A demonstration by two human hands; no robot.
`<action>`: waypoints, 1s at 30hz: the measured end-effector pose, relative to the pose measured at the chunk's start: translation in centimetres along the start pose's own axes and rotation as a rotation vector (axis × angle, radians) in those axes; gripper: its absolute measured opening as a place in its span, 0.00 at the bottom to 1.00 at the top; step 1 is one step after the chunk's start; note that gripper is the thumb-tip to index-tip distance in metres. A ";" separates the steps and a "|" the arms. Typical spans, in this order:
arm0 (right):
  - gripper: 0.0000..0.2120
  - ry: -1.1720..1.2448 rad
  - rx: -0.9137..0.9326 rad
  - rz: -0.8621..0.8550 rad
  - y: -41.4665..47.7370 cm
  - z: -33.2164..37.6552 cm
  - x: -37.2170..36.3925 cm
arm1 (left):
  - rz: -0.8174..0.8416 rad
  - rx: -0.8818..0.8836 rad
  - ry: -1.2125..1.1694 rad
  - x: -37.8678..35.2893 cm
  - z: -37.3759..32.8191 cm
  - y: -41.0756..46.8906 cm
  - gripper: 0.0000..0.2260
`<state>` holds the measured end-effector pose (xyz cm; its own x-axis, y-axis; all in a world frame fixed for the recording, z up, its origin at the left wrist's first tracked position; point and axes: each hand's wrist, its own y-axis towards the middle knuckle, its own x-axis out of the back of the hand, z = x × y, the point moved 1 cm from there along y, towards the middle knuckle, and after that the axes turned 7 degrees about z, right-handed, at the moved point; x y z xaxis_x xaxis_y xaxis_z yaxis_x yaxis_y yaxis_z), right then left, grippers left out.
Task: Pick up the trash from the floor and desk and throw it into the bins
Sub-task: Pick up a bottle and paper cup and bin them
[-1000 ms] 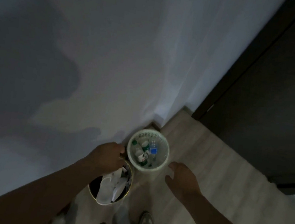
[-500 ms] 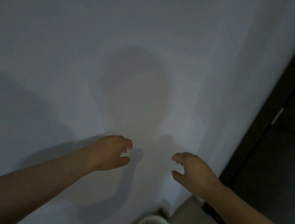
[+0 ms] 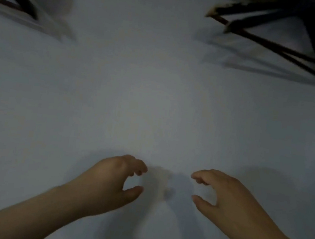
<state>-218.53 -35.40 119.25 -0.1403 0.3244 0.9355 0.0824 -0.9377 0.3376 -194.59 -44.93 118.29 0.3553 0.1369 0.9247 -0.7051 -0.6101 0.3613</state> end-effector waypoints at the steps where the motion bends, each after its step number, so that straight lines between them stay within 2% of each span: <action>1: 0.18 0.022 0.045 -0.006 1.0 1.0 0.0 | -0.016 0.046 0.027 1.0 0.5 -1.2 0.17; 6: 0.18 0.109 0.301 -0.005 5.8 8.9 -0.8 | -0.082 0.304 0.178 6.1 3.6 -9.2 0.17; 14: 0.17 0.247 0.744 -0.033 8.3 26.2 -0.1 | -0.199 0.654 0.328 14.5 5.3 -24.7 0.17; 20: 0.19 0.360 1.014 -0.037 4.3 40.1 1.1 | -0.253 0.865 0.404 20.4 3.0 -37.8 0.18; 30: 0.20 0.521 1.328 0.019 -8.0 62.9 2.6 | -0.239 1.246 0.509 28.2 -4.9 -61.1 0.17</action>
<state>-157.50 -19.22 125.58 -0.4451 -0.0421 0.8945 0.8954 -0.0364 0.4438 -144.44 0.04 122.90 -0.0647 0.4416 0.8949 0.4522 -0.7865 0.4207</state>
